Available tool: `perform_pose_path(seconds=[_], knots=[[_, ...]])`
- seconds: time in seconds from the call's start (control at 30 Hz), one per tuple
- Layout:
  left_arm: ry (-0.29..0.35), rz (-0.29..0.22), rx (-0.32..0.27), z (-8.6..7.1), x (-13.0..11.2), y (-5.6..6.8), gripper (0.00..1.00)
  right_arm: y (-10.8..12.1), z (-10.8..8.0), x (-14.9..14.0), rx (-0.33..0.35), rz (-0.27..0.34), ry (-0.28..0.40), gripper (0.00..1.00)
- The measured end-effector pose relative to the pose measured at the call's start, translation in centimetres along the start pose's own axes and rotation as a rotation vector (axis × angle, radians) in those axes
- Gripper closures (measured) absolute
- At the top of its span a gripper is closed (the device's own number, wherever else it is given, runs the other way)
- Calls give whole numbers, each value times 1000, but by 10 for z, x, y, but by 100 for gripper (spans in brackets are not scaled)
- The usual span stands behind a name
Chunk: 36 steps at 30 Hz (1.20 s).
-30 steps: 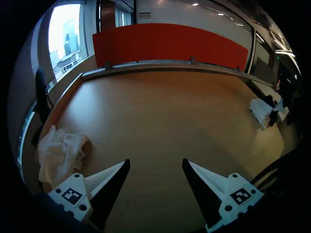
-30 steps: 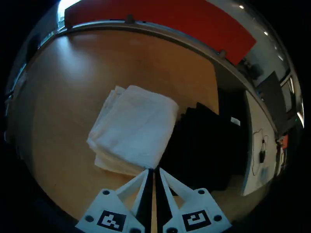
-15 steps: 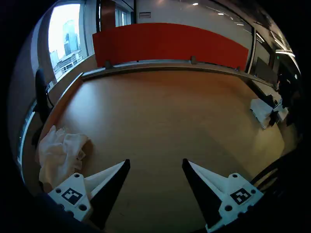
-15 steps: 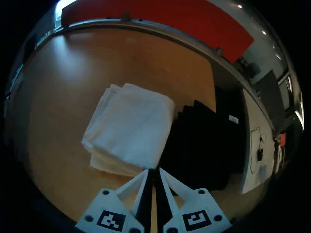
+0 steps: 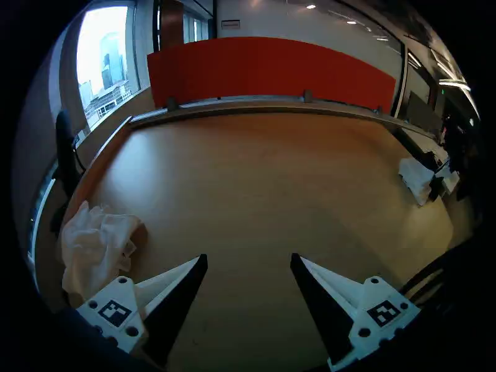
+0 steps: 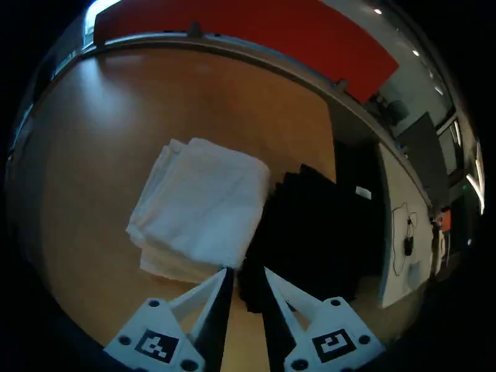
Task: Fold towel
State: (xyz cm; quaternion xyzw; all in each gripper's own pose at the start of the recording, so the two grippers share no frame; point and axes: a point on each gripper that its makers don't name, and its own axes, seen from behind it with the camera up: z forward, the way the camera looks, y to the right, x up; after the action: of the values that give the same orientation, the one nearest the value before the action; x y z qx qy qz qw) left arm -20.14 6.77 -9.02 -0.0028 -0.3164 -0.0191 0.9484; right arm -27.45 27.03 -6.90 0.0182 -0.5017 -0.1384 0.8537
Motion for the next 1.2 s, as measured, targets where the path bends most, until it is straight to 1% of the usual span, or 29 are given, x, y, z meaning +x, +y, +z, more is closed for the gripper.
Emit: perform_pose_path(seconds=[0.1, 0.23, 0.3, 0.43, 0.5, 0.53, 0.63, 0.8, 1.2], knots=[[2, 0, -1, 0, 0, -1, 0, 3, -3, 3, -19, 0, 12, 65], [5, 0, -3, 0, 1, -1, 0, 8, -7, 7, -47, 5, 22, 62], [6, -1, -5, 0, 1, -1, 0, 9, -9, 8, -55, 9, 25, 54], [10, -3, -8, -1, 1, -2, 0, 11, -13, 9, -70, 11, 31, 45], [12, -4, -8, -1, 1, -3, 0, 13, -15, 9, -81, 12, 34, 31], [12, -4, -8, -2, 0, -3, 0, 14, -16, 10, -89, 13, 35, 23], [14, -6, -10, -3, -1, -5, 0, 16, -19, 11, -101, 17, 39, 1], [18, -5, -13, -4, 0, -5, 0, 13, -24, 14, -101, 27, 55, 0], [34, -1, -18, -8, 3, -9, 0, -5, -29, 24, -72, 64, 96, 1]])
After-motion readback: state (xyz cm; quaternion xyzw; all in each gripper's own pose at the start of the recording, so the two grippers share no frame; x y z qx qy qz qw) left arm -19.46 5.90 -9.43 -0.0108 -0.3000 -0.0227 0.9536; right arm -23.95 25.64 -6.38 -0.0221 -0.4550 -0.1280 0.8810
